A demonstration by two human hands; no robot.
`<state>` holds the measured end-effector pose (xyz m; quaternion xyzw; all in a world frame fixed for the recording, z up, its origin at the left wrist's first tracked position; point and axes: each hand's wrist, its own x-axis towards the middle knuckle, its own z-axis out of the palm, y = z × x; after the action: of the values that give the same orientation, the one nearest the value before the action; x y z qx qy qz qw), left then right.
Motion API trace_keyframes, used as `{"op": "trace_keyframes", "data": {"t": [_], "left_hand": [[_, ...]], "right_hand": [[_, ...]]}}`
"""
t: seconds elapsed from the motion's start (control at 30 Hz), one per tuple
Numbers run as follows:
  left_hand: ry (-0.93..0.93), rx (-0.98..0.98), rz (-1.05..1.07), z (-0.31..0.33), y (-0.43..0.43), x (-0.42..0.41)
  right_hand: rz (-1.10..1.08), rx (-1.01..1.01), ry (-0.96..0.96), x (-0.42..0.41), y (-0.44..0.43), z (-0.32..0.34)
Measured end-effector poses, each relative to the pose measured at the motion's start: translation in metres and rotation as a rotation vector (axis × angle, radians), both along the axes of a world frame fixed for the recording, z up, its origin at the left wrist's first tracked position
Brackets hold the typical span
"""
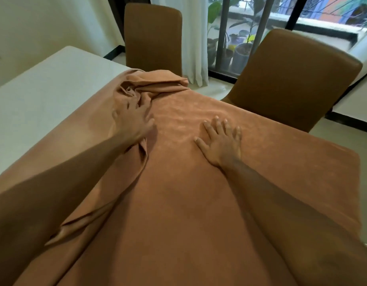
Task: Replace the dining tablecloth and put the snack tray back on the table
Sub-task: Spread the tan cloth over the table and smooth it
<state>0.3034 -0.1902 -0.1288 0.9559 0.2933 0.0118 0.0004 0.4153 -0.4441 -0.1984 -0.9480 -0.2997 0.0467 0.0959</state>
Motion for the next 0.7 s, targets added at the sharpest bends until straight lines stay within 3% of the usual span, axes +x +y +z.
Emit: {"op": "trace_keyframes", "data": {"t": [0.17,0.23,0.4,0.53,0.7], "left_hand": [[0.067,-0.014,-0.185,-0.014,-0.061,-0.062],[0.067,0.071,-0.234,-0.017,-0.072,-0.092],[-0.033,0.255,-0.390,-0.034,-0.077,-0.195],[0.070,0.195,-0.173,-0.026,-0.071,-0.283],[0.137,0.052,0.172,-0.010,-0.072,-0.358]], "right_hand": [[0.051,-0.154,0.208,0.008,0.004,0.017],[0.033,-0.147,0.225,-0.006,0.002,0.026],[0.143,0.061,0.080,-0.165,-0.016,0.018],[0.231,0.105,0.091,-0.296,-0.027,0.011],[0.190,0.135,0.121,-0.386,-0.054,0.007]]}}
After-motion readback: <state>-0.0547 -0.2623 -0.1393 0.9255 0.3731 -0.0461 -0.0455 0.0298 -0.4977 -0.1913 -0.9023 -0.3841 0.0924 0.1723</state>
